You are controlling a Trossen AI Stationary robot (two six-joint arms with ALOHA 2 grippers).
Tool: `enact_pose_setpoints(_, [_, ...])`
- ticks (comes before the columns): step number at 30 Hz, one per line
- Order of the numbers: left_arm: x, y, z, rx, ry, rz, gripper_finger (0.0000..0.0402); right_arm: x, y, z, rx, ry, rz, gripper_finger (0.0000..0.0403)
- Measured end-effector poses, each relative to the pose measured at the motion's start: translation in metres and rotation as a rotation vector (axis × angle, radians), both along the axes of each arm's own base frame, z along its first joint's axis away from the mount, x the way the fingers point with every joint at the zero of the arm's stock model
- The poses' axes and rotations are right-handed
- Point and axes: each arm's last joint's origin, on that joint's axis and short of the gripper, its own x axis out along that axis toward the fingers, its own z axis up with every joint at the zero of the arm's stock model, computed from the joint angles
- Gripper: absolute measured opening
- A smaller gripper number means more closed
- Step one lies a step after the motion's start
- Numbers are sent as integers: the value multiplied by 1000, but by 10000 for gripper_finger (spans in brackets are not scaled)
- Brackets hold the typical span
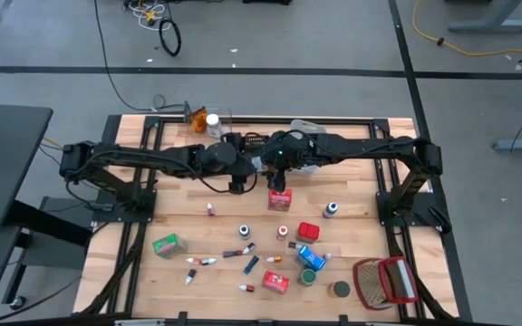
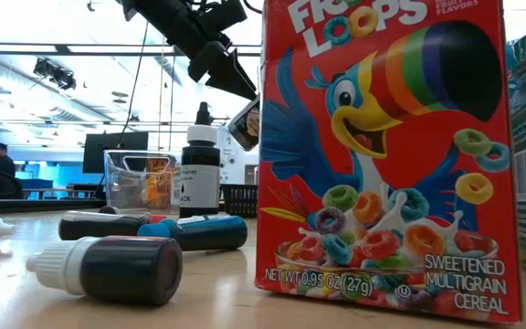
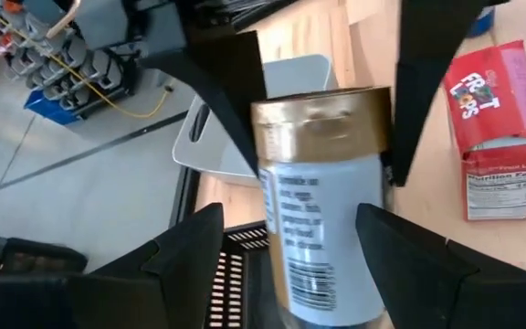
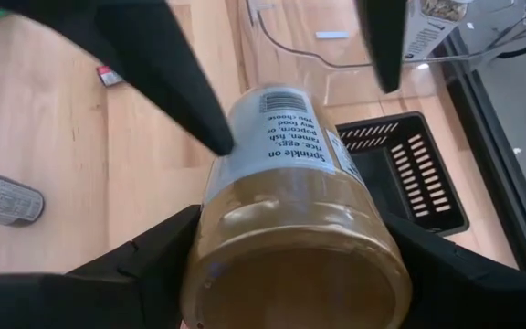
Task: Pick & Place Kitchen Items
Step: Put the brown seasoning bottle into the transparent bin
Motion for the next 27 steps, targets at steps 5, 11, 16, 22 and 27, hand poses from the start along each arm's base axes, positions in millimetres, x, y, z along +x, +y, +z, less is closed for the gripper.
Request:
enact_pose_setpoints(5, [-2, 0, -3, -13, 33, 9, 299, 0, 0, 0, -3, -3, 0, 288])
enact_pose_setpoints(11, [-3, -4, -7, -98, 49, -30, 339, 0, 0, 1, -4, -7, 0, 288])
enact_pose_setpoints(16, [-1, -4, -8, -129, 31, -31, 348, 3, 0, 3, -2, -37, 5, 288])
enact_pose_setpoints(22, [-1, 0, -8, -108, 29, 4, 348, 9, 1, 9, 16, -134, 31, 288])
enact_pose_setpoints(27, [-2, 2, -7, -52, 39, 45, 348, 13, 1, 13, 35, -191, 71, 288])
